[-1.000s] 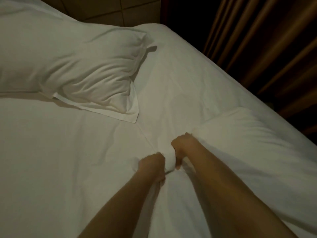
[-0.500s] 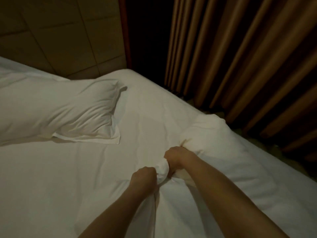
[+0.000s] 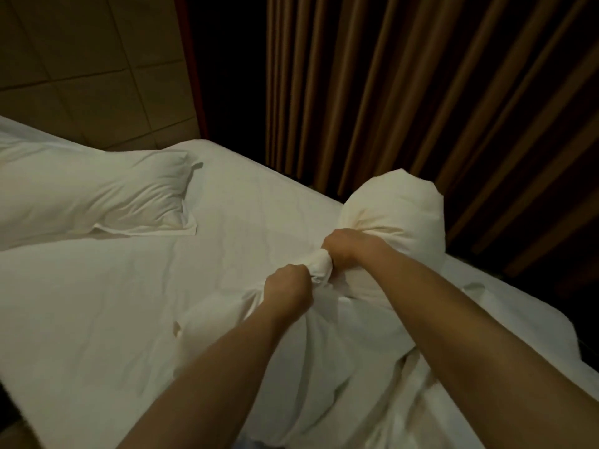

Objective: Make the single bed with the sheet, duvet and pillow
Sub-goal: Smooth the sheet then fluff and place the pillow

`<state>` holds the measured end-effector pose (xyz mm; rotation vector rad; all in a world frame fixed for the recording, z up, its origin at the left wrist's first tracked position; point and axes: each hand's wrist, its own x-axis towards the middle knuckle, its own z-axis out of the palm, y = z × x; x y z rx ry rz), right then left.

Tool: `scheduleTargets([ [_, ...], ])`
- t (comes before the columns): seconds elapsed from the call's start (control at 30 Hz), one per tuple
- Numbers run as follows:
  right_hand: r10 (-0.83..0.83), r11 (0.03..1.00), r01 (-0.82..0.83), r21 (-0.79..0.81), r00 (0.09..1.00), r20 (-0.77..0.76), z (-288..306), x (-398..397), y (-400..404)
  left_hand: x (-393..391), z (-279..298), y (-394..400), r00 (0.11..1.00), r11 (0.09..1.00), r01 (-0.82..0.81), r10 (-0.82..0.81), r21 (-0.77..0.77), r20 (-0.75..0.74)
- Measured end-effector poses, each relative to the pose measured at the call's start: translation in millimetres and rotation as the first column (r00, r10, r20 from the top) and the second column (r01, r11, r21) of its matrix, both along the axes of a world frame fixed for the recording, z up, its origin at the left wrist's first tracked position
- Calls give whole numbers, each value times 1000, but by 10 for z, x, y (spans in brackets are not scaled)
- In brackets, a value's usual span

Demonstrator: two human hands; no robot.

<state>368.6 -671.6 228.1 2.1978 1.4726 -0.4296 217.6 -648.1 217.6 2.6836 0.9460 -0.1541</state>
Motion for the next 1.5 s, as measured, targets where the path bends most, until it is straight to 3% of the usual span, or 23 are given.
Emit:
scheduleTargets([
  [0.37,-38,999,37,29,999,37,275,-305,-1132,-335,210,-1037,994,998,38,-33,-52,108],
  [0.63,-45,998,42,49,996,73,223,-518,-1249,-496,131,-1065,994,995,79,-75,-54,75],
  [0.83,-81,986,74,152,996,45,336,-430,-1580,-394,247,-1391,993,998,60,-60,9,102],
  [1.07,-183,974,177,144,983,29,546,-57,-3062,99,409,-2907,994,988,-16,0,153,106],
  [1.2,-158,977,165,137,986,-60,290,201,-4243,288,300,-4195,998,979,-38,48,199,-48],
  [1.37,-23,992,25,122,1000,-15,9,375,-5259,473,14,-5280,964,981,45,6,190,-264],
  [1.43,42,992,-42,121,999,5,-80,407,-5420,465,-56,-5454,965,991,27,8,130,-261],
  [1.5,104,986,-106,126,994,20,-147,367,-5474,383,-61,-5562,977,975,-29,74,220,-198],
])
